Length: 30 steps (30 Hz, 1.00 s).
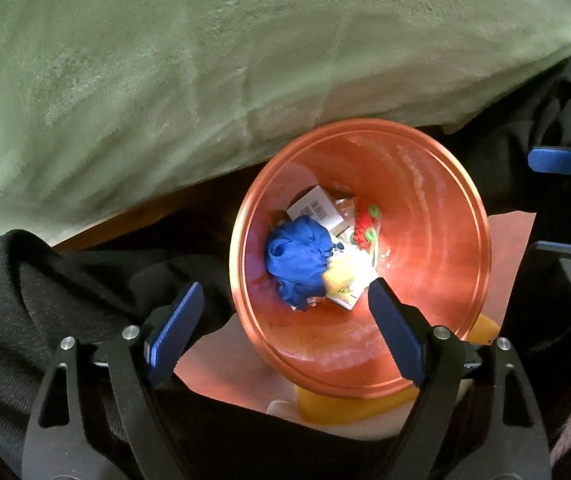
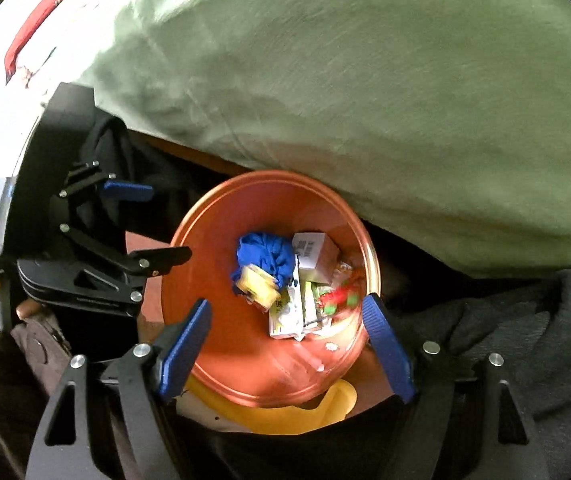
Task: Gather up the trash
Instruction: 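Open both tools to drop the toy pieces into the bucket, then move both tools back over the bed toward the snack bag and carton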
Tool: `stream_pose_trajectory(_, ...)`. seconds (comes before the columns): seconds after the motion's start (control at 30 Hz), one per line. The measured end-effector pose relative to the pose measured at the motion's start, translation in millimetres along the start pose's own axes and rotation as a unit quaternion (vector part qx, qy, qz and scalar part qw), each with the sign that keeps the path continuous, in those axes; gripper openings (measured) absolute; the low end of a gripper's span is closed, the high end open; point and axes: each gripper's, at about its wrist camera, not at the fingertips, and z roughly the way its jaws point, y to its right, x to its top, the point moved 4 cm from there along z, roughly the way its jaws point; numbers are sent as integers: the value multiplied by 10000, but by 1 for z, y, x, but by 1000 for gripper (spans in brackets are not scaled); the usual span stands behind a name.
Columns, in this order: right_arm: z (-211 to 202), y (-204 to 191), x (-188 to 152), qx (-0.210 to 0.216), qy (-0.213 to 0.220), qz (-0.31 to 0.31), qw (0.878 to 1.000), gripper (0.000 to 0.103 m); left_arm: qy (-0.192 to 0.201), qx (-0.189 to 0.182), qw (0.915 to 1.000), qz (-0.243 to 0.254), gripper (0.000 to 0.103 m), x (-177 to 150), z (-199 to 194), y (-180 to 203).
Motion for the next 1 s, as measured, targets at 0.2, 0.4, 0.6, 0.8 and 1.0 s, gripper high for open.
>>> stream_pose_trajectory(0.2, -36, -3, 5, 192, 429, 17, 9989, 76, 413, -150, 9990, 38, 82, 1, -25, -3)
stream_pose_trajectory(0.4, -106, -10, 41, 406, 1461, -109, 9884, 78, 1459, -78, 9890, 226, 82, 5, -91, -11)
stream_pose_trajectory(0.6, -160, 7, 110, 450, 2105, 82, 9765, 82, 2496, 192, 9681, 68, 83, 33, -156, -31)
stream_pose_trajectory(0.8, -190, 13, 209, 658, 2391, 353, 9681, 82, 3164, 296, 9468, -506, 86, 81, -185, -64)
stream_pose_trajectory(1.0, -174, -10, 322, 186, 2408, 173, 9702, 84, 3510, 617, 9304, -853, 86, 116, -189, -91)
